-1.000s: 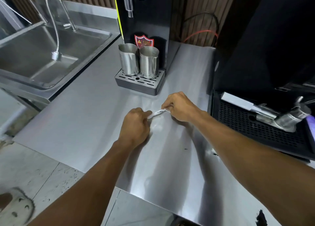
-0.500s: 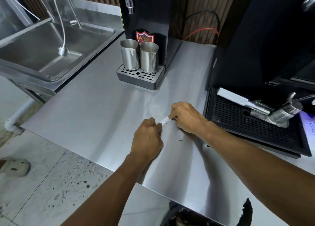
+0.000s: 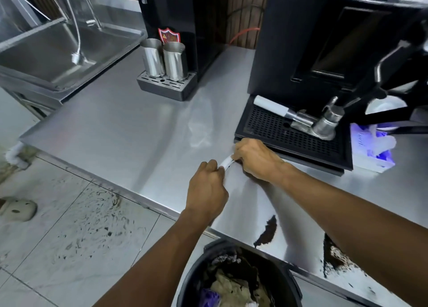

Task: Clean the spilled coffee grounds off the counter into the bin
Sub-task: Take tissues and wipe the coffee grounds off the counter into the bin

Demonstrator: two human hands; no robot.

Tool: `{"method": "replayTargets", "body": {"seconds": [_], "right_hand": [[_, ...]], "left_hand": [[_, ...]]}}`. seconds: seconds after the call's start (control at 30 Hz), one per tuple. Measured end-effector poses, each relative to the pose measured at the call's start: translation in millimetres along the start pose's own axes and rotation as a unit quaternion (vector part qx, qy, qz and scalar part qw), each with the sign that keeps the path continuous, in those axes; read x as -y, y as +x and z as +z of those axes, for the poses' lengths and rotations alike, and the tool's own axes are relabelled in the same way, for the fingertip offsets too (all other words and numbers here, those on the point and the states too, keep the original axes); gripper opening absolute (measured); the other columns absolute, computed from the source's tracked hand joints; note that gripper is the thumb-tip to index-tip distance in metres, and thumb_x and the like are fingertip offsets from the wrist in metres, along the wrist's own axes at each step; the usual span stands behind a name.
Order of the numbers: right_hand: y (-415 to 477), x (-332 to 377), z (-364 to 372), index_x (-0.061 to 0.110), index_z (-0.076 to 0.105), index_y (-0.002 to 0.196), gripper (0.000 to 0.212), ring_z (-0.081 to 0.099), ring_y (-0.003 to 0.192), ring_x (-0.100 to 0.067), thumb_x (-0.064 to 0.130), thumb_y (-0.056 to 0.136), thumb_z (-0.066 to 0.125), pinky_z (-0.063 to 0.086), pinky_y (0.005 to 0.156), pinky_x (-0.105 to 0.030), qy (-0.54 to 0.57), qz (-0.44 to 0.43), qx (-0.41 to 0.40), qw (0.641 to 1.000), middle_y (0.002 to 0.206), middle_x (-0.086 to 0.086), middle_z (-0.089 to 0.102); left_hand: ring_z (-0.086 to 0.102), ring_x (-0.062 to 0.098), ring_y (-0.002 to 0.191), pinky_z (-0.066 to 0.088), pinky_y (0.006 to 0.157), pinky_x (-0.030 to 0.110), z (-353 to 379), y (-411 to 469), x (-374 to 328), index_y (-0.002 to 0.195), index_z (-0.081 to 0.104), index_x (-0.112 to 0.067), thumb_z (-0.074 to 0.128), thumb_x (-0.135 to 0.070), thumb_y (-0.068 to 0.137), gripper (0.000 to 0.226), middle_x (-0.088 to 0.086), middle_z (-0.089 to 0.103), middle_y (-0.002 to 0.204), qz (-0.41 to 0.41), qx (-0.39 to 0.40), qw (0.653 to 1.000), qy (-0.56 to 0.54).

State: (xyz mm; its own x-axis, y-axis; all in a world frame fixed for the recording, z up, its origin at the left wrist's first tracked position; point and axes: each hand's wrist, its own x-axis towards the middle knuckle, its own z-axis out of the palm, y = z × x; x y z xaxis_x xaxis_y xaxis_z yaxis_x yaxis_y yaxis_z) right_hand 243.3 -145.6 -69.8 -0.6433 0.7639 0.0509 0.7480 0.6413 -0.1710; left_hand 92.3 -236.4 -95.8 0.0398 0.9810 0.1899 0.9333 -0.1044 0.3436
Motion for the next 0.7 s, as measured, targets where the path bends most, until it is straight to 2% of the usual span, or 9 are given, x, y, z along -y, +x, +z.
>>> {"method": "replayTargets", "body": {"seconds": [0.13,0.27,0.47,0.57,0.7], "right_hand": [[-42,-19,-5,0.01,0.079,0.089,0.019,0.061,0.078,-0.023,-0.003,0.082,0.067,0.053,0.067,-0.037,0.024,0.026,-0.021,0.999,0.077,-0.004,0.066],[-79,-28,-2,0.013,0.079,0.086,0.019,0.059,0.077,-0.023,-0.002,0.08,0.069,0.053,0.063,-0.038,0.04,0.058,-0.034,0.997,0.073,0.0,0.062],[-119,-15,-10,0.009,0.077,0.087,0.017,0.052,0.072,-0.021,-0.001,0.084,0.063,0.048,0.063,-0.034,0.034,0.098,-0.024,0.994,0.073,0.002,0.05],[-135,-4,-9,0.007,0.075,0.088,0.017,0.056,0.079,-0.025,-0.001,0.087,0.06,0.047,0.064,-0.032,0.028,0.127,-0.019,0.991,0.08,-0.006,0.059],[-152,12,-6,0.005,0.076,0.091,0.017,0.058,0.077,-0.026,-0.002,0.085,0.062,0.054,0.066,-0.037,0.032,0.163,-0.021,0.986,0.082,-0.008,0.061]], "left_hand": [[0.044,0.02,0.074,0.034,0.052,0.03,9,-10,-27,0.103,0.07,-0.008,0.058,-0.009,0.087,0.02,0.003,0.05,0.081,0.052,0.012,0.999,-0.001],[0.049,0.024,0.075,0.049,0.057,0.038,14,-14,-39,0.105,0.072,-0.01,0.057,-0.012,0.092,0.02,0.003,0.048,0.08,0.108,0.019,0.994,-0.009],[0.053,0.024,0.078,0.047,0.062,0.033,9,-22,-49,0.108,0.073,-0.014,0.057,-0.015,0.094,0.022,0.001,0.05,0.08,0.158,0.053,0.985,-0.04],[0.053,0.021,0.074,0.047,0.06,0.033,8,-28,-50,0.108,0.074,-0.017,0.056,-0.019,0.095,0.022,-0.003,0.047,0.08,0.154,0.065,0.984,-0.061],[0.056,0.022,0.087,0.049,0.075,0.036,0,-39,-52,0.108,0.07,-0.015,0.06,-0.005,0.089,0.023,0.004,0.059,0.097,0.166,0.106,0.978,-0.066]]}}
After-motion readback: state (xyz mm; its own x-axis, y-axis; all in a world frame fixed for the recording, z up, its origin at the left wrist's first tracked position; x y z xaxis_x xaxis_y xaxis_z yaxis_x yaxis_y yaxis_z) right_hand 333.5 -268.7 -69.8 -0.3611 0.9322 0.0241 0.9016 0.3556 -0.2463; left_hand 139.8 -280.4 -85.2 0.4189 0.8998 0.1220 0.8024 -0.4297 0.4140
